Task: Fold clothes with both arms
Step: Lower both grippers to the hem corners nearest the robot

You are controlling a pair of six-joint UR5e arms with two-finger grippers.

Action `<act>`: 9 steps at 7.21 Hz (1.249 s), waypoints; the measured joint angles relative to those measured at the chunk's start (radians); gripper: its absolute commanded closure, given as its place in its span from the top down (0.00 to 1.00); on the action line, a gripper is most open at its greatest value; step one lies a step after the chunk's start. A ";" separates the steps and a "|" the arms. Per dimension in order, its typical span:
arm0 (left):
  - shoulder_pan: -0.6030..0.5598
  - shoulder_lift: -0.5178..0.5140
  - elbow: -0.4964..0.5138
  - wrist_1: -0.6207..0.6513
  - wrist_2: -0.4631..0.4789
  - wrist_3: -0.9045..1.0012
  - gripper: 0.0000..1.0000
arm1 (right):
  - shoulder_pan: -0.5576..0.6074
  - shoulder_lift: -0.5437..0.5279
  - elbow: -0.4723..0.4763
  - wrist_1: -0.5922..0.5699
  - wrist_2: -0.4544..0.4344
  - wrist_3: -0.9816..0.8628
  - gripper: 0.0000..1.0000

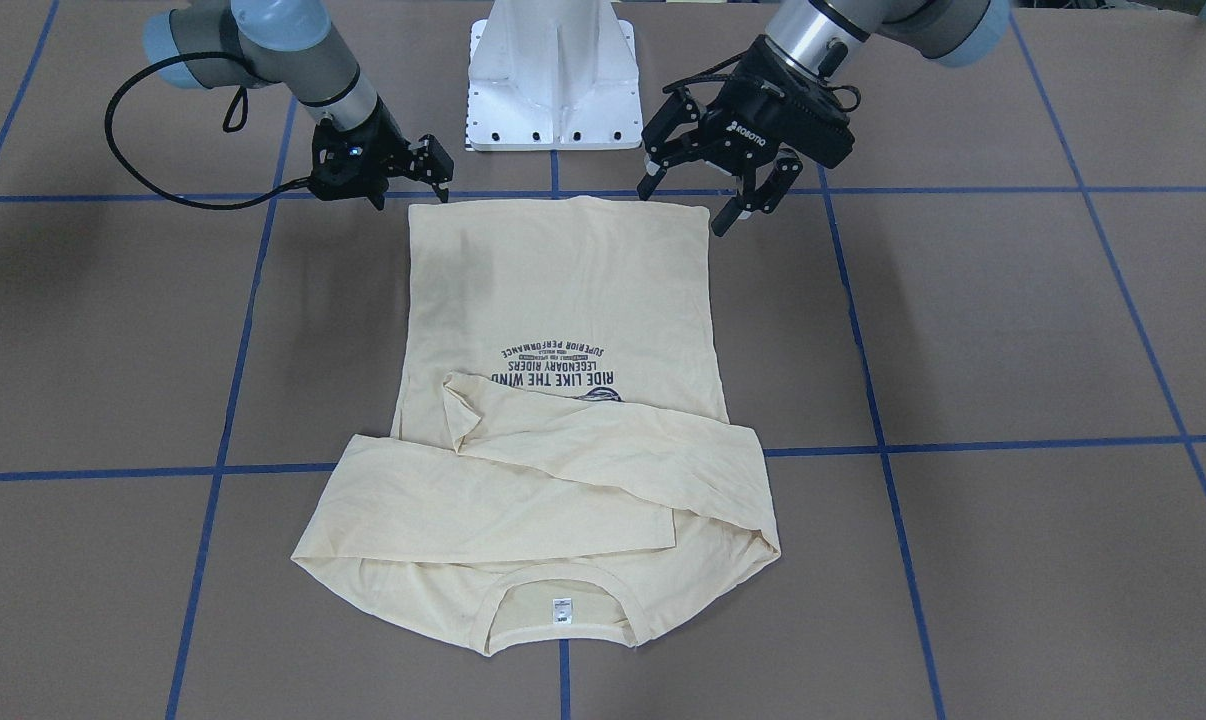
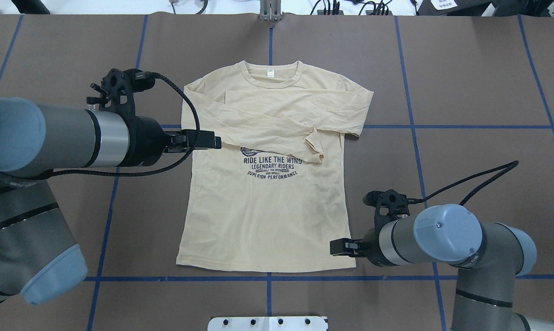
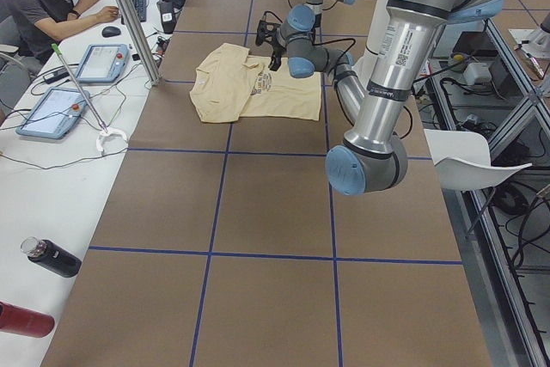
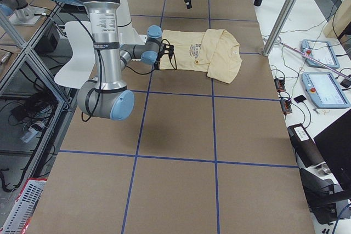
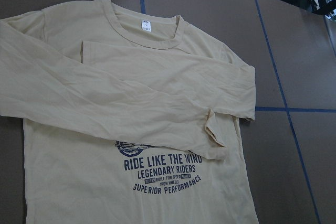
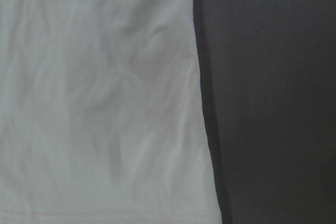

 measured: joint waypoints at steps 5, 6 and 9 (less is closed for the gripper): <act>0.001 0.000 0.004 0.000 0.002 0.000 1.00 | -0.008 0.031 -0.065 0.001 0.006 -0.001 0.58; 0.001 0.000 0.004 0.000 0.002 0.000 1.00 | -0.008 0.032 -0.065 0.000 0.007 0.000 0.33; 0.002 -0.001 0.007 0.000 0.002 0.000 1.00 | -0.007 0.035 -0.055 -0.002 0.009 0.002 0.00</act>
